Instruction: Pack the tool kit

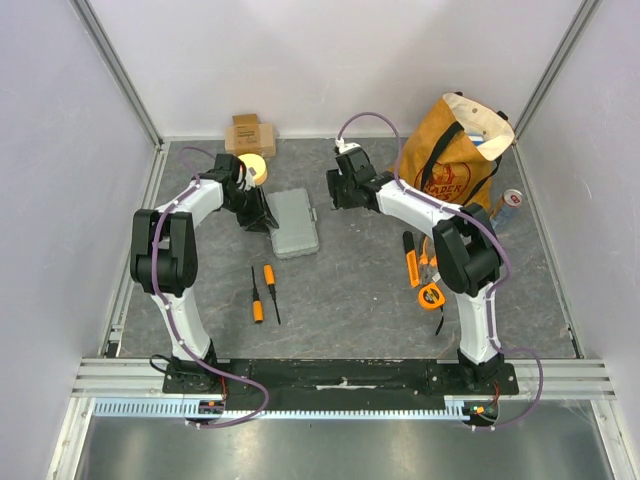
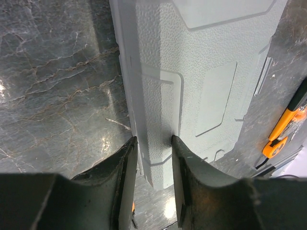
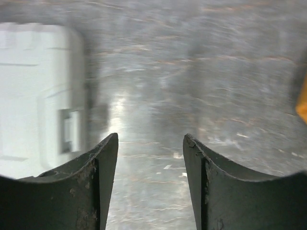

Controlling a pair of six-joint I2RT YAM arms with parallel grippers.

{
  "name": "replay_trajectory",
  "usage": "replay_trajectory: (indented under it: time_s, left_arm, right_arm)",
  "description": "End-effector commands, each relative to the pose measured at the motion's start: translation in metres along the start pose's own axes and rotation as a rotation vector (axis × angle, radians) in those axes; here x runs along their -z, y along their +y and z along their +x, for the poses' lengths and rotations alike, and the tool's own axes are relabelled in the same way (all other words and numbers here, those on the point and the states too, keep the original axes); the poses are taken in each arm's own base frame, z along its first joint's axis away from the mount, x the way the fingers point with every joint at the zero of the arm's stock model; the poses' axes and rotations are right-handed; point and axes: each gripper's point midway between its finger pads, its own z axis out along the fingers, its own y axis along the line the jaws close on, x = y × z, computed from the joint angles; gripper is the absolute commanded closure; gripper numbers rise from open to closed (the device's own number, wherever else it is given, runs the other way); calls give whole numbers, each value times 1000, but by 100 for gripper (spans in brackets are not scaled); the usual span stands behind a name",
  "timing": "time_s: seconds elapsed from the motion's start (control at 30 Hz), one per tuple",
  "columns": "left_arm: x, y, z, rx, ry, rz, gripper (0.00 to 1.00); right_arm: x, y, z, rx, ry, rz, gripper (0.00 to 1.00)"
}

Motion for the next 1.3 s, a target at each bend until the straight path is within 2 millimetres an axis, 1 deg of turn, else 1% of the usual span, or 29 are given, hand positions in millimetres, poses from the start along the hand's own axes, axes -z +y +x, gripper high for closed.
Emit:
replay_trajectory:
  time_s: [0.0, 0.07, 0.2, 0.33, 0.43, 0.53, 0.63, 0.73, 0.87, 1.0, 1.13, 1.27]
  left_arm:
    - [-13, 29, 17, -46, 75, -106, 60]
    - [-14, 29, 18, -55, 80, -108, 60]
    - [-18, 29, 20, -55, 87, -107, 60]
    - [-20, 28, 21, -57, 87, -106, 60]
    - [-21, 28, 23, -58, 92, -106, 60]
    - [-22, 29, 24, -57, 98, -105, 60]
    - [-22, 29, 25, -61, 99, -107, 60]
    - [-22, 30, 26, -58, 100, -108, 60]
    - [-23, 31, 27, -58, 103, -109, 60]
    - [-23, 31, 28, -60, 105, -111, 60]
    - [-24, 32, 29, -59, 109, -109, 60]
    - [-23, 30, 28, -61, 104, -107, 60]
  right_arm:
    - [27, 60, -28, -9, -56, -320, 34]
    - [26, 73, -23, -23, -41, -391, 34]
    - [18, 86, -14, -43, -5, -459, 33]
    - [11, 92, -8, -44, 15, -488, 34]
    - [5, 96, -1, -47, 40, -506, 37]
    - [-3, 93, 6, -53, 63, -489, 42]
    - [-9, 86, 13, -60, 77, -446, 49]
    - [-11, 78, 13, -66, 72, -405, 54]
    - [-13, 67, 10, -84, 59, -362, 55]
    - [-15, 62, 10, -93, 54, -343, 54]
    - [-18, 66, 12, -94, 61, -359, 54]
    - [-21, 76, 12, -108, 65, -416, 59]
